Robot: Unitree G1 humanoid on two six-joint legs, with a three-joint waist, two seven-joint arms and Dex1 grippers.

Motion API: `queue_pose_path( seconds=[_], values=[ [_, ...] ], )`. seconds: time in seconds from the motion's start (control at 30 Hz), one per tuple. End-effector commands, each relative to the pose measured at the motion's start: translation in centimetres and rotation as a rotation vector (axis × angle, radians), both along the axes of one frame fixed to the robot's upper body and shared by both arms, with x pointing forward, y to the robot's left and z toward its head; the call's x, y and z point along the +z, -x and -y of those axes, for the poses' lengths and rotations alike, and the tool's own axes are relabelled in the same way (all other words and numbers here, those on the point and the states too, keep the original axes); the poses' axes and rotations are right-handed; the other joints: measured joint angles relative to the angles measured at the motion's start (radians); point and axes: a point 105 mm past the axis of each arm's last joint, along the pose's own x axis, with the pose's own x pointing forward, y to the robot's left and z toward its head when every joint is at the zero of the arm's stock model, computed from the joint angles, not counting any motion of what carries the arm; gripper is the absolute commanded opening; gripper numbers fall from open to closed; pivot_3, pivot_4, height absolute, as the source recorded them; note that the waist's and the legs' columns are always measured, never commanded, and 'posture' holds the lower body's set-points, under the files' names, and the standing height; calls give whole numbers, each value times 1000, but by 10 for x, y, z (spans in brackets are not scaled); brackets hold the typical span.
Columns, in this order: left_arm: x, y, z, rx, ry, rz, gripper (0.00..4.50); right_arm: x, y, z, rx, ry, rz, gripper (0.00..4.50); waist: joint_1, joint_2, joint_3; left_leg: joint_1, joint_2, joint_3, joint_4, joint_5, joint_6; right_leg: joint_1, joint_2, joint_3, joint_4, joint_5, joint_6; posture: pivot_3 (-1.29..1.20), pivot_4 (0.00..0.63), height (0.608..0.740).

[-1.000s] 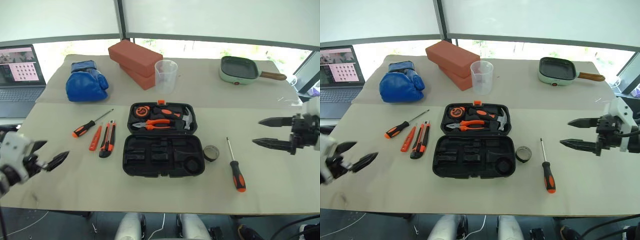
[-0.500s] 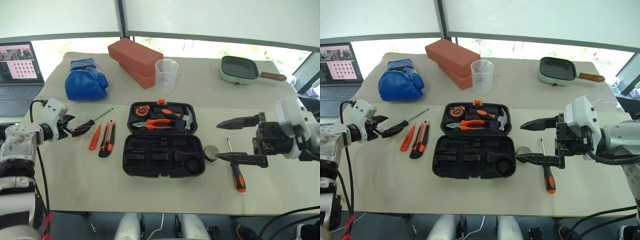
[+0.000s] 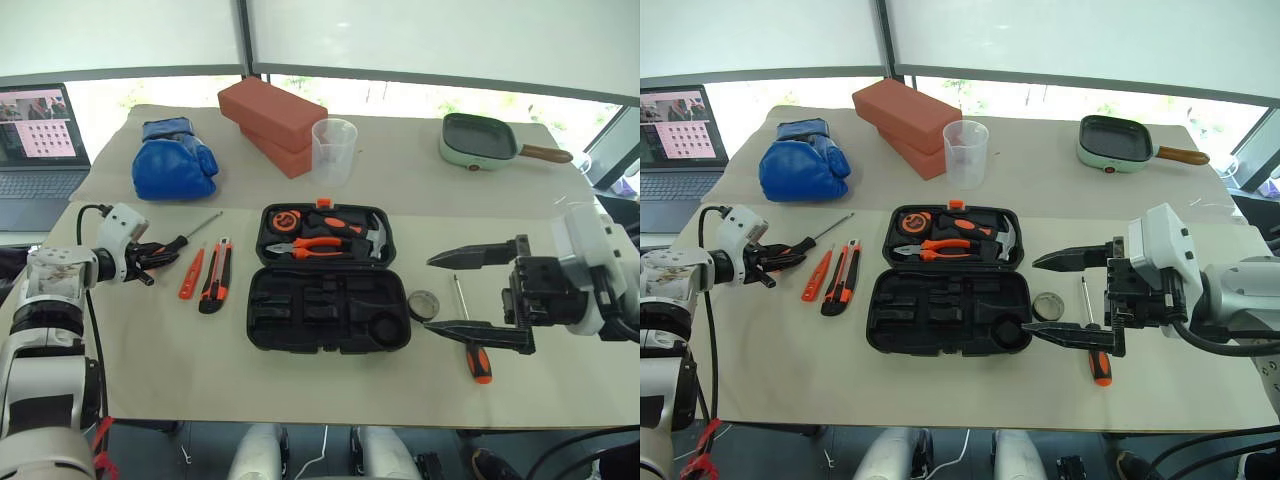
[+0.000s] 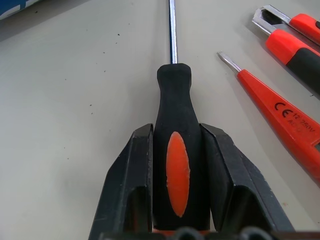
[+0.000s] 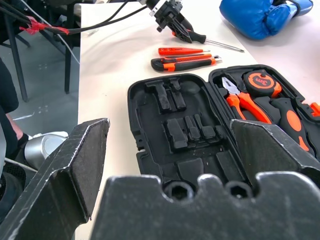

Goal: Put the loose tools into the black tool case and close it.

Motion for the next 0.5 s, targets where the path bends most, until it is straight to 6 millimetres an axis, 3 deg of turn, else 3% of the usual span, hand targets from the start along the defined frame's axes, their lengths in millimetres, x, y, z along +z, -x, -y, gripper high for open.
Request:
queue_pose_path(
  seconds=[0.03, 0.13, 0.2, 0.4, 0.5],
  values=[
    [66, -4, 7, -71, 138, 189, 895, 8, -3, 5, -32, 5, 48, 4500, 0, -2, 1, -1, 0, 0, 0, 0, 0, 0, 0, 0, 0, 0, 0, 0, 150, 738],
    [99, 2, 36, -221, 154, 257, 895, 6, -5, 8, -57, 5, 46, 4500, 3, -5, 3, -5, 1, -2, 3, 0, 0, -3, 0, -1, 6, 0, 0, 0, 150, 738],
    [107, 10, 65, -355, 134, 237, 895, 4, -6, 10, -75, 1, 44, 4500, 6, -5, 3, -5, 1, -3, 5, 0, 0, -2, -1, -2, 6, 0, 1, 0, 150, 738],
    [91, 26, 150, -646, 36, 182, 895, -3, -7, 9, -96, 6, 28, 4500, 6, -4, 2, -4, -1, -4, 6, -1, 1, 0, -1, -1, 5, 1, 3, 0, 150, 738],
    [72, 34, 182, -788, -49, 145, 895, -8, -9, 10, -124, 10, 23, 4500, 2, -4, 2, -4, -2, -5, 8, -1, 1, 0, 0, -1, 5, 0, 3, 0, 150, 738]
  ],
)
